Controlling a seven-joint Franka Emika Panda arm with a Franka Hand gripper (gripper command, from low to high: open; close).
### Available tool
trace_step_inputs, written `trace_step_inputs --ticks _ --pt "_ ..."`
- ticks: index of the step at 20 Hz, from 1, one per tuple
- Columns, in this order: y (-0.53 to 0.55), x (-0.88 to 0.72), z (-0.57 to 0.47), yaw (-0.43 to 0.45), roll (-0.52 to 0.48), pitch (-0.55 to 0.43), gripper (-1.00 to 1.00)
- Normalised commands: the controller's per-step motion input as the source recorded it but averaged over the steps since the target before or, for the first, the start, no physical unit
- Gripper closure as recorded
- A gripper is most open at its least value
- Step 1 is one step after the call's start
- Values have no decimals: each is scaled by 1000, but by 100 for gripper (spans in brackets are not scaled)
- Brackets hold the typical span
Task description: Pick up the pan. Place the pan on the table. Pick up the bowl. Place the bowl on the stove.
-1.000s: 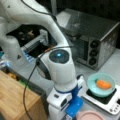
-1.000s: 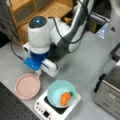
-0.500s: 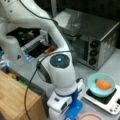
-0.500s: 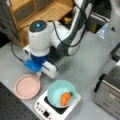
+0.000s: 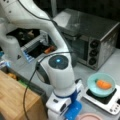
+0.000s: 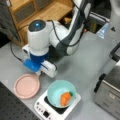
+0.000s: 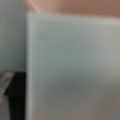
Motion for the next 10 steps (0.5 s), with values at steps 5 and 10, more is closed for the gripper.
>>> trace_step_inputs --ticks 5,10 --pt "-48 5 81 152 -56 99 -100" --pt "18 -36 65 130 -36 97 -100"
